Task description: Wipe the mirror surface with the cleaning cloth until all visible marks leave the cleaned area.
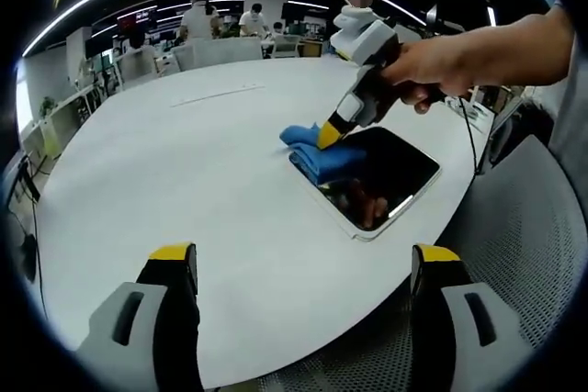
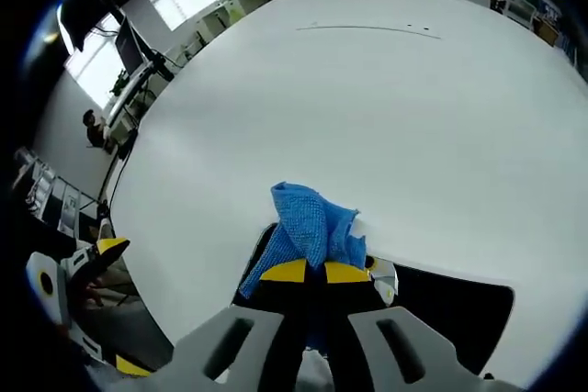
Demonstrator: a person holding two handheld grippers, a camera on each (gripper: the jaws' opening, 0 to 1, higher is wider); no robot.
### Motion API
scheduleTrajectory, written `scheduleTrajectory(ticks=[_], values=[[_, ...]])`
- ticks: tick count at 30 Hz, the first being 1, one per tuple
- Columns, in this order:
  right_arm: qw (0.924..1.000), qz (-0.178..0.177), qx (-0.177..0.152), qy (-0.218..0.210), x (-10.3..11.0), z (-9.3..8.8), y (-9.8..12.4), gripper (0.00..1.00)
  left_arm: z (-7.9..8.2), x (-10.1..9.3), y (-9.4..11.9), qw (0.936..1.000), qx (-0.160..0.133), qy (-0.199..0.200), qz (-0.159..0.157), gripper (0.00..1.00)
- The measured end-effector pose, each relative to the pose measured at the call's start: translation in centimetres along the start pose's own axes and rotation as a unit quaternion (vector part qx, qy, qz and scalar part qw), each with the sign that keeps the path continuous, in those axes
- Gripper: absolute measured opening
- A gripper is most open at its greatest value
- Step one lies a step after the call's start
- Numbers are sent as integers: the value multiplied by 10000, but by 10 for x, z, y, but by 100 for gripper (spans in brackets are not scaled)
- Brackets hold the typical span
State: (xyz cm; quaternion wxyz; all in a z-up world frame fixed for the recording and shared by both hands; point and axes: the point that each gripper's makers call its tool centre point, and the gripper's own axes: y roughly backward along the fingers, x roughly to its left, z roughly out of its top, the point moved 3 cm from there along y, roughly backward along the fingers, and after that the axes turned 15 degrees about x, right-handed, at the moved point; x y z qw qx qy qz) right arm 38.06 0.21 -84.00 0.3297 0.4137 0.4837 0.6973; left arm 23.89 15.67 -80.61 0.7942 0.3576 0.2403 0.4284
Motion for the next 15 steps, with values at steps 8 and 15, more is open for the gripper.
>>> scheduleTrajectory(ticks=[8, 15], values=[[10000, -23, 3, -57, -8, -6, 5, 0, 0, -1, 1, 10000, 17, -9, 11, 95], [9999, -92, 39, -83, -18, -10, 8, 0, 1, -1, 2, 10000, 5, 4, 26, 95]])
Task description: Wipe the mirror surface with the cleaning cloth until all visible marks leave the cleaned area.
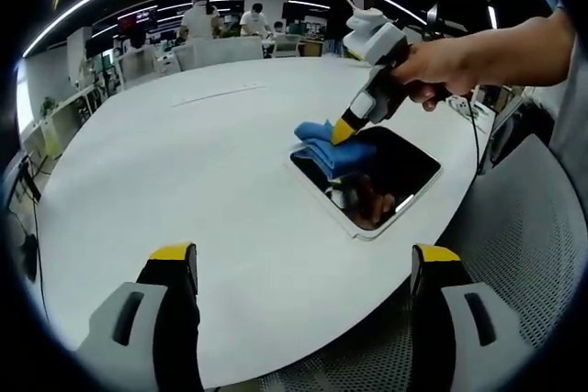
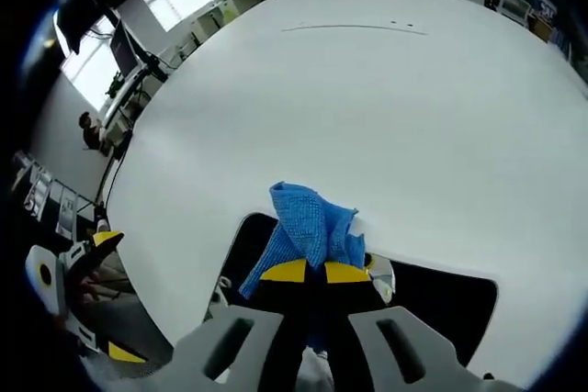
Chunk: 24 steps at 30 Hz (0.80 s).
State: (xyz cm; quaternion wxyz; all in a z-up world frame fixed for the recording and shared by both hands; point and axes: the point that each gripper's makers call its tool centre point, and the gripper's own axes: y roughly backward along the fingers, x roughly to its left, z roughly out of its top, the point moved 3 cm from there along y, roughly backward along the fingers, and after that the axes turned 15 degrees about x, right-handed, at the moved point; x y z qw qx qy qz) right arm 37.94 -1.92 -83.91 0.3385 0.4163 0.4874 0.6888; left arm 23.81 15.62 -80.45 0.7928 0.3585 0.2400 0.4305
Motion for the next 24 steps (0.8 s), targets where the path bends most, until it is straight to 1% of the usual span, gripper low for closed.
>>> scheduleTrajectory(ticks=[3, 15, 24], values=[[10000, -30, 14, -24, -3, -1, 1, 0, 0, 0, 0, 10000, 6, -7, -5, 95], [10000, -36, -9, -90, -4, 0, -2, 0, 0, 0, 0, 10000, -11, -15, -3, 98], [9999, -82, -88, -112, 0, -9, -1, 0, 1, 1, 1, 10000, -37, 5, 17, 99]])
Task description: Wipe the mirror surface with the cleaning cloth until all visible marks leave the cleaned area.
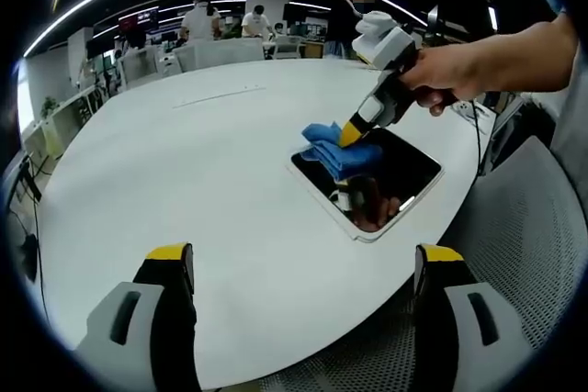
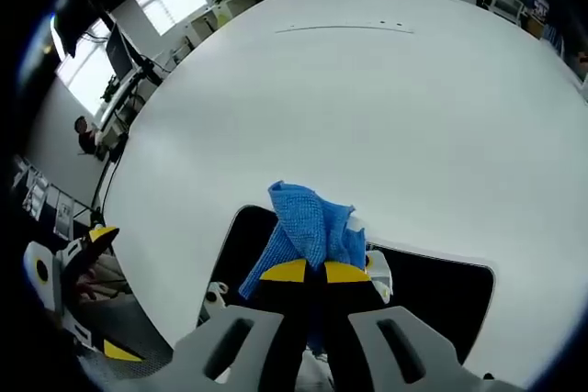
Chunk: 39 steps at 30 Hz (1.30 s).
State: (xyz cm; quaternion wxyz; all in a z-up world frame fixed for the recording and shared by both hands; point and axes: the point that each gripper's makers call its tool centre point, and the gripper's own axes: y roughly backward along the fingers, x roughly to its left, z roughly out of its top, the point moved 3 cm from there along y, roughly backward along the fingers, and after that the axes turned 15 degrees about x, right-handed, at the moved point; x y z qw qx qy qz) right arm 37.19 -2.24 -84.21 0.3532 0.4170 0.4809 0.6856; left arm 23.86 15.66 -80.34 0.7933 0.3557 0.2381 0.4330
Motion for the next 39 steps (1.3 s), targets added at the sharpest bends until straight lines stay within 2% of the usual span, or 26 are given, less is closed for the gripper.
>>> scheduleTrajectory(ticks=[12, 28, 39], values=[[9999, 52, -34, -93, 8, -26, 6, 0, -1, 0, -1, 10000, 5, -36, 7, 99], [9998, 143, -37, -163, 18, -52, 8, 0, -1, -1, -1, 10000, 23, -89, 10, 99], [9997, 196, -13, -159, 29, -78, 10, 0, 0, -2, -1, 9999, 17, -126, 34, 99]])
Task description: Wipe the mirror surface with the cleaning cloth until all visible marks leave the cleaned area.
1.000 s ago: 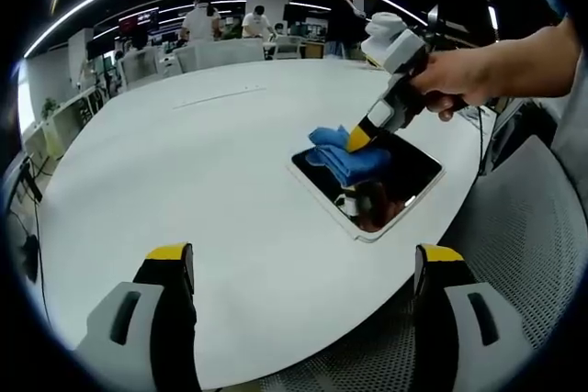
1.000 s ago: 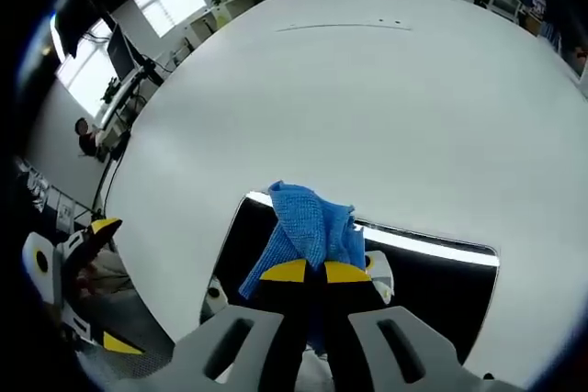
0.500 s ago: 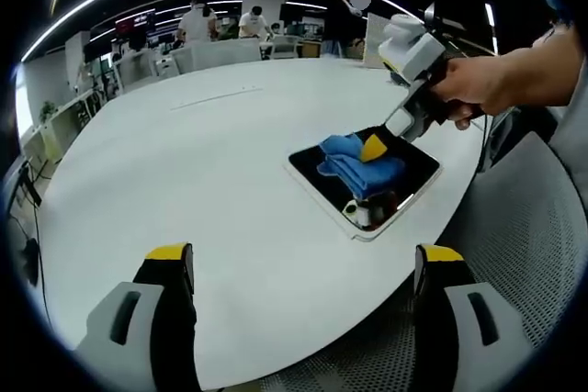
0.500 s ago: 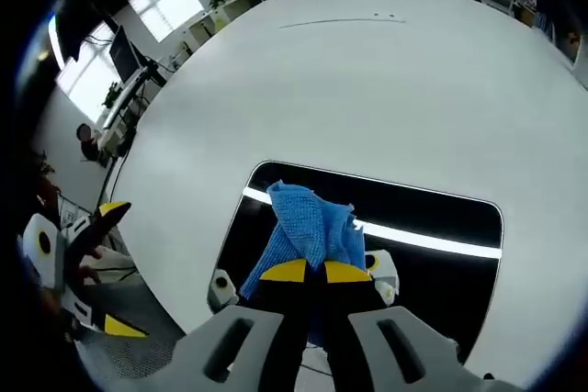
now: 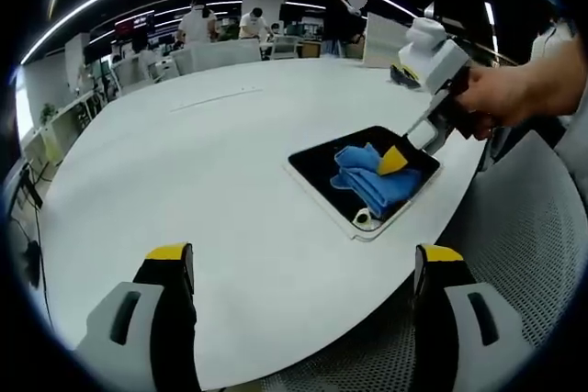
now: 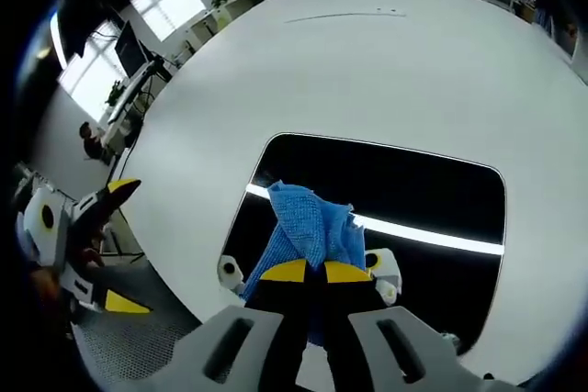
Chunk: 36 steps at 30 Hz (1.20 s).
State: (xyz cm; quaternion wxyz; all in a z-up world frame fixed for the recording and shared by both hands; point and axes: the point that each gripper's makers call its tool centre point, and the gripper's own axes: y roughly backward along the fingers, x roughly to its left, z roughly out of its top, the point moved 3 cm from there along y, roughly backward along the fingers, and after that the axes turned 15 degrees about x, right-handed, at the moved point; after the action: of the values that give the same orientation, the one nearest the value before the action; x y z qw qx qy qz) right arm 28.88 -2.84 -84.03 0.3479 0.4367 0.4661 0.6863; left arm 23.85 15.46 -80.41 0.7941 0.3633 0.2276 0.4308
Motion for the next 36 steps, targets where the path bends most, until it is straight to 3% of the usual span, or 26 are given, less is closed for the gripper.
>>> scheduleTrajectory(ticks=[36], values=[[9996, 214, 160, 124, 12, -29, 2, 0, -1, 4, 2, 10000, -27, 33, 88, 99]])
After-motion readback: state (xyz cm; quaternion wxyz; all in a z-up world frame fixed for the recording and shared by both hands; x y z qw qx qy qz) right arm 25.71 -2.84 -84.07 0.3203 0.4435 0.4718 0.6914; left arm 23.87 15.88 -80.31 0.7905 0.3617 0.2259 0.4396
